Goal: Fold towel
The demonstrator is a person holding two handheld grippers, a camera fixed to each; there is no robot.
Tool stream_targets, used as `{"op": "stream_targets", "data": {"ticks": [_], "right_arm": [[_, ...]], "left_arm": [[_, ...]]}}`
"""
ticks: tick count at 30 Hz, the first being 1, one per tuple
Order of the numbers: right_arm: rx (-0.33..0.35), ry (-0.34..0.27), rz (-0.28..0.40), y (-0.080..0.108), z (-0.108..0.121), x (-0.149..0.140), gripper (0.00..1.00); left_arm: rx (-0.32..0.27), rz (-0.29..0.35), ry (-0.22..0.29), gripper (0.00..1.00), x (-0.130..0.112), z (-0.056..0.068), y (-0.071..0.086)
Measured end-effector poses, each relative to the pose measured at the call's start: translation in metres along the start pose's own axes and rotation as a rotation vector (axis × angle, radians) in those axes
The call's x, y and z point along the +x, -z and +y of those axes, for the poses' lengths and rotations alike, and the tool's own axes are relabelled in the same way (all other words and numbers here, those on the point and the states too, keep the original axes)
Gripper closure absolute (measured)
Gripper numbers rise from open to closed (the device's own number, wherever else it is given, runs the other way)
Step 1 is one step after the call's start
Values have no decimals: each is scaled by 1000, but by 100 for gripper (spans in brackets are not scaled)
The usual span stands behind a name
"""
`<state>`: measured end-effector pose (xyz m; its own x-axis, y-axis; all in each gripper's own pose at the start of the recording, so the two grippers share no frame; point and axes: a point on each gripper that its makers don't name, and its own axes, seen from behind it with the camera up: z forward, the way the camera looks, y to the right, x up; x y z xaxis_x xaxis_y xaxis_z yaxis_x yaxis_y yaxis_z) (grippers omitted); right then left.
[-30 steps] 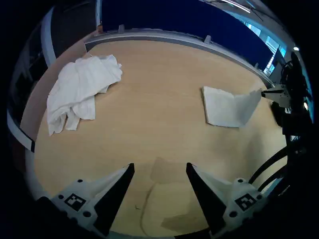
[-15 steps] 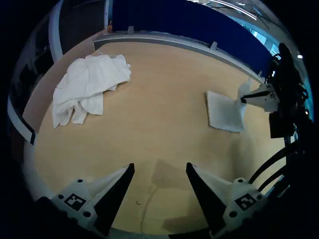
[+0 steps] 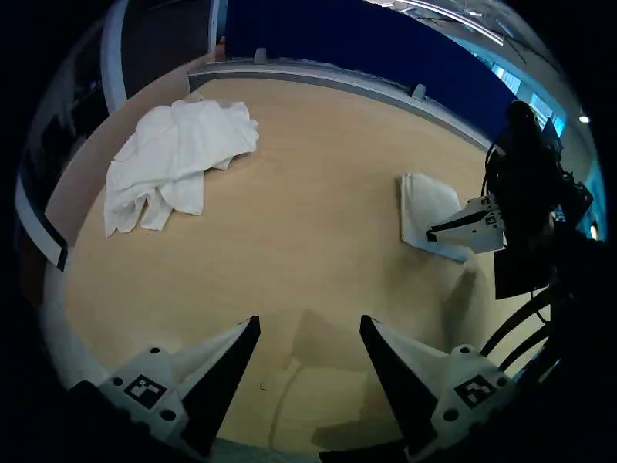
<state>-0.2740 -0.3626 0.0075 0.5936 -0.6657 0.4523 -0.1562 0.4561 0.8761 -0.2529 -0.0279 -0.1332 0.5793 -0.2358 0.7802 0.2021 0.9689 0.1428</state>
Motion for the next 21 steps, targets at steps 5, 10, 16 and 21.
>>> {"op": "stream_targets", "data": {"ticks": [5, 10, 16, 21], "right_arm": [[4, 0, 2, 4, 1, -1, 96], [5, 3, 14, 6, 1, 2, 91], [16, 17, 43, 12, -2, 8, 52], [6, 31, 63, 18, -2, 10, 23]], "left_arm": [[-2, -1, -1, 4, 1, 2, -1], [1, -4, -4, 4, -1, 1, -1], [7, -6, 1, 4, -4, -2, 0], [12, -8, 4, 4, -7, -5, -1]]}}
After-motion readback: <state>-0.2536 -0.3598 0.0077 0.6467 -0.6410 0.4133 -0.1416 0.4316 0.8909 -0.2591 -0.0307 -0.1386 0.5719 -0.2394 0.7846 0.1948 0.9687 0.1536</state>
